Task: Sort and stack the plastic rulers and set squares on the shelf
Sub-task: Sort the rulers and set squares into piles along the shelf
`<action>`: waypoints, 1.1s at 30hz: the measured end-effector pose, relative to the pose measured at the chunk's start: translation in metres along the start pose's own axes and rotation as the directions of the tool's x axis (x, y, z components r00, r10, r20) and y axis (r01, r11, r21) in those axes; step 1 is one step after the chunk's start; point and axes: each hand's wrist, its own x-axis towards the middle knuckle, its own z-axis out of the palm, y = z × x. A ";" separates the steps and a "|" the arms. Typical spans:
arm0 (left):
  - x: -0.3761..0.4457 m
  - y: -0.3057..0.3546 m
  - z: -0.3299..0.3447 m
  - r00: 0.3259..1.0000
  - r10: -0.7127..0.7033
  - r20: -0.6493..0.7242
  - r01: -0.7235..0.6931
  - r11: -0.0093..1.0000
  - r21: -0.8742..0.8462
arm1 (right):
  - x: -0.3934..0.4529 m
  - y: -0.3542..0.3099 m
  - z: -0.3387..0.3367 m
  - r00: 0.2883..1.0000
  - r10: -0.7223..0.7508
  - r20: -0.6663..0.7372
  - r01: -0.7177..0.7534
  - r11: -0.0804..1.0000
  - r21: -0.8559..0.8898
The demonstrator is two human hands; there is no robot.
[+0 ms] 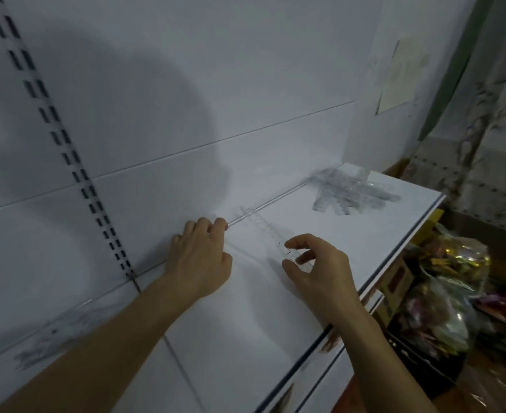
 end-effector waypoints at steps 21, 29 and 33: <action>0.117 0.144 0.083 0.962 -0.079 0.262 0.102 0.992 -0.075 | 0.211 0.141 -0.113 0.981 -0.160 0.106 0.171 0.980 -0.104; 0.076 0.108 0.036 0.976 -0.172 0.132 0.189 0.974 -0.126 | 0.190 0.088 -0.074 0.879 -0.380 0.289 0.405 0.914 -0.032; -0.007 0.066 0.002 0.928 -0.361 0.094 0.365 0.930 -0.035 | 0.149 0.035 -0.034 0.720 -0.500 0.482 0.537 0.841 0.070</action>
